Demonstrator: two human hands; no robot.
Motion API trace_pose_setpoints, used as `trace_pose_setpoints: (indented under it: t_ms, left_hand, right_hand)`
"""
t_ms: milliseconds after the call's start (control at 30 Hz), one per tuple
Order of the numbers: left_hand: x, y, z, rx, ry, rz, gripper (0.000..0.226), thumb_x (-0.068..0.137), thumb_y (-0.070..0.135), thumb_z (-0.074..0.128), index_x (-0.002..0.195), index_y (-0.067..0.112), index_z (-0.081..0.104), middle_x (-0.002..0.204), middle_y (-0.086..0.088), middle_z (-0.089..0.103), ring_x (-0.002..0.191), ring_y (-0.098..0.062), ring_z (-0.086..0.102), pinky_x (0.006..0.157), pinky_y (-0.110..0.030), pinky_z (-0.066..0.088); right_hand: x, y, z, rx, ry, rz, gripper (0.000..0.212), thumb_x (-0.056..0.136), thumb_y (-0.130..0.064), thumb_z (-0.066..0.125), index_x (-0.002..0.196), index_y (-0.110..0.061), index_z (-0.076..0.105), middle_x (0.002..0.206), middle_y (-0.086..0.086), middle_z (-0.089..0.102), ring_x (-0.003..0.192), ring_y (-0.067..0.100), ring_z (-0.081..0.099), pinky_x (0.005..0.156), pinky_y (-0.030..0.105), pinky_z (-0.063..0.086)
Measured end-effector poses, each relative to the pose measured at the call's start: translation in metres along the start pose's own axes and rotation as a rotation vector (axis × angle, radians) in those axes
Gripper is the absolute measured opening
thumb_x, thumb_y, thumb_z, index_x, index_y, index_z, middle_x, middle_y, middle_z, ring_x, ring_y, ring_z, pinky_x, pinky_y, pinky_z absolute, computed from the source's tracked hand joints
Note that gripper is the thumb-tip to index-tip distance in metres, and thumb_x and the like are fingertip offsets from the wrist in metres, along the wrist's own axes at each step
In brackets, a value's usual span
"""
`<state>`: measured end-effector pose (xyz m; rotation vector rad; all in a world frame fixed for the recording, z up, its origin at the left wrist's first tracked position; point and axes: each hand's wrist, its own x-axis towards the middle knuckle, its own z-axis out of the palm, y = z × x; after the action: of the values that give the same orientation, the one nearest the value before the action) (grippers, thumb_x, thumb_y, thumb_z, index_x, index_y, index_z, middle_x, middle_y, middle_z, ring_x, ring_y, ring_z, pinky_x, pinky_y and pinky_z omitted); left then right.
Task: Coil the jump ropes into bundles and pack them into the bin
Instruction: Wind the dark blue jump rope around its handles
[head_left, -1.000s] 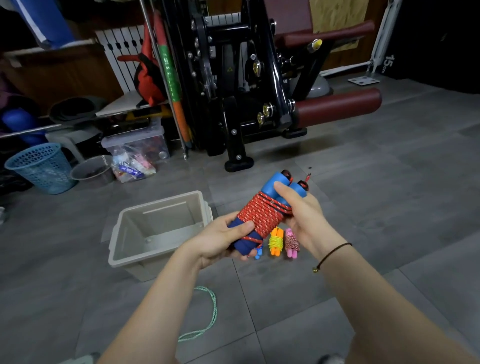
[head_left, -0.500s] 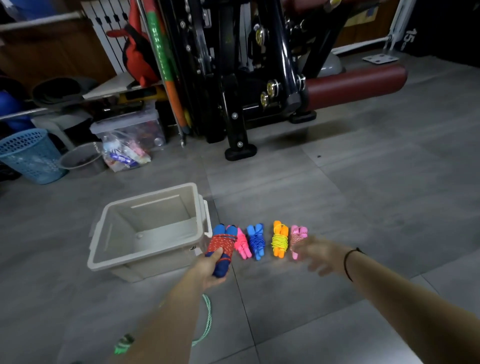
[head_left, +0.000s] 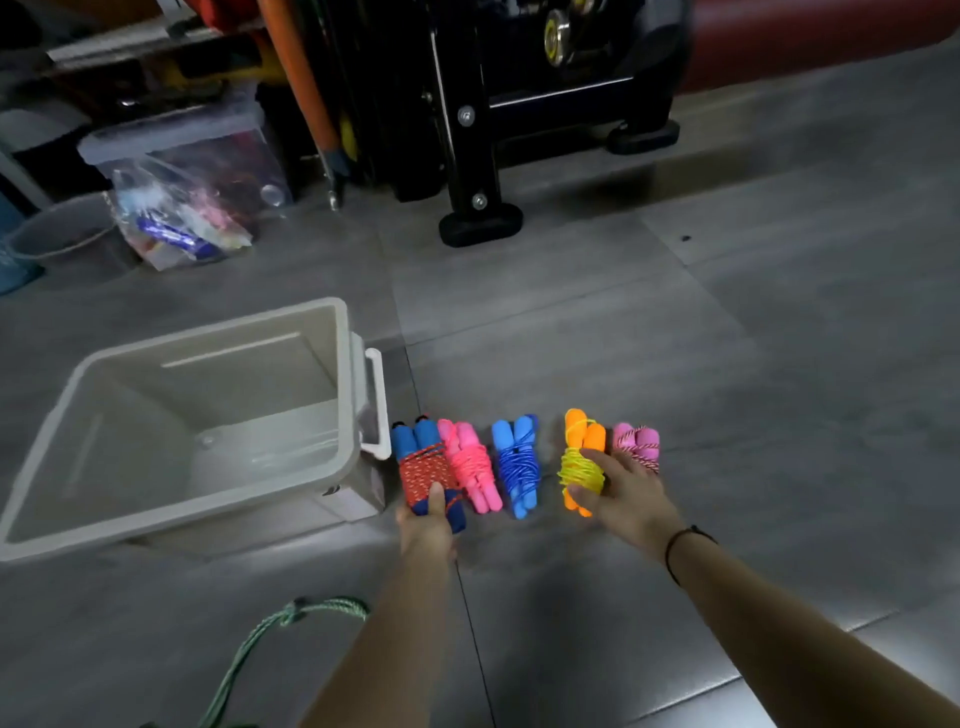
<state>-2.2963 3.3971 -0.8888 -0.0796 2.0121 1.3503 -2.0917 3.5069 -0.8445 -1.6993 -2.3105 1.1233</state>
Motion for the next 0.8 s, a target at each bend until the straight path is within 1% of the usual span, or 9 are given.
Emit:
trace_pose_setpoints:
  t_ms: [167,233,333,400,433,500,600,700,800]
  left_hand:
    - [0.051,-0.021,0.000,0.320,-0.017,-0.070,0.057,0.093,0.055,0.041,0.126,0.008,0.041,0.102,-0.029,0.060,0.052,-0.024,0.048,0.045,-0.025,0.039]
    - [0.068,-0.022,0.001,0.418,-0.016,-0.017,0.063,0.093,0.055,0.040,0.132,0.006,0.040,0.114,-0.030,0.057,0.061,-0.033,0.056,0.043,-0.027,0.039]
    - [0.075,-0.012,0.000,0.581,-0.021,-0.024,0.064,0.095,0.054,0.036,0.138,0.008,0.030,0.126,-0.027,0.051,0.096,-0.044,0.061,0.054,-0.039,0.051]
    - [0.073,0.001,-0.008,0.821,-0.045,0.060,0.060,0.099,0.046,0.031,0.144,0.006,0.023,0.141,-0.025,0.039,0.120,-0.044,0.049,0.089,-0.047,0.046]
    - [0.072,0.008,-0.012,0.884,-0.073,0.099,0.057,0.102,0.038,0.027,0.149,0.008,0.015,0.150,-0.023,0.026,0.130,-0.042,0.039,0.103,-0.045,0.036]
    - [0.076,0.019,-0.023,0.939,-0.099,0.127,0.052,0.104,0.030,0.022,0.152,0.020,0.004,0.157,-0.018,0.007,0.139,-0.040,0.025,0.112,-0.045,0.026]
    - [0.072,0.021,-0.031,0.988,-0.091,0.141,0.059,0.101,0.044,0.026,0.152,0.026,0.002,0.154,-0.018,0.025,0.133,-0.041,0.037,0.108,-0.047,0.032]
    - [0.055,0.020,-0.028,0.994,-0.152,0.185,0.063,0.099,0.048,0.028,0.151,0.033,-0.005,0.146,-0.022,0.038,0.118,-0.041,0.051,0.095,-0.042,0.044]
    - [0.043,0.028,-0.043,0.935,-0.289,0.106,0.063,0.098,0.052,0.030,0.148,0.043,-0.007,0.131,-0.023,0.051,0.073,-0.033,0.062,0.061,-0.036,0.053]
  right_hand:
    - [0.030,0.014,0.024,0.068,0.168,0.230,0.088,0.078,-0.058,0.063,0.148,-0.038,0.014,0.160,0.004,-0.005,0.146,0.033,-0.004,0.116,0.049,0.010]
    - [0.035,0.025,0.030,0.200,0.260,0.343,0.099,0.076,-0.050,0.070,0.151,-0.026,0.010,0.159,0.011,-0.001,0.146,0.032,0.000,0.116,0.045,0.008]
    - [0.043,0.042,0.040,0.362,0.282,0.248,0.105,0.064,-0.047,0.078,0.149,-0.025,0.020,0.154,0.009,0.028,0.141,0.026,0.027,0.115,0.045,0.023]
    - [0.045,0.050,0.040,0.558,0.240,0.136,0.100,0.055,-0.043,0.081,0.140,-0.038,0.030,0.137,0.002,0.051,0.118,0.025,0.056,0.094,0.046,0.048]
    - [0.047,0.053,0.040,0.607,0.203,0.105,0.097,0.058,-0.033,0.082,0.140,-0.038,0.030,0.130,0.002,0.055,0.101,0.019,0.064,0.076,0.037,0.054]
    - [0.052,0.053,0.034,0.639,0.104,0.062,0.092,0.071,-0.006,0.078,0.143,-0.029,0.026,0.112,0.010,0.055,0.064,0.005,0.062,0.046,0.020,0.045]
    - [0.062,0.060,0.031,0.608,0.110,0.110,0.083,0.061,-0.020,0.083,0.129,-0.012,0.036,0.084,0.017,0.063,0.045,0.013,0.053,0.044,0.020,0.041]
    - [0.056,0.050,0.034,0.616,0.048,0.143,0.063,0.059,-0.021,0.081,0.107,0.003,0.048,0.048,-0.010,0.062,0.037,0.000,0.048,0.040,0.013,0.037]
    - [0.048,0.036,0.036,0.600,-0.036,0.099,0.056,0.058,-0.013,0.069,0.110,-0.005,0.048,0.055,-0.015,0.066,0.048,-0.005,0.054,0.046,0.010,0.041]
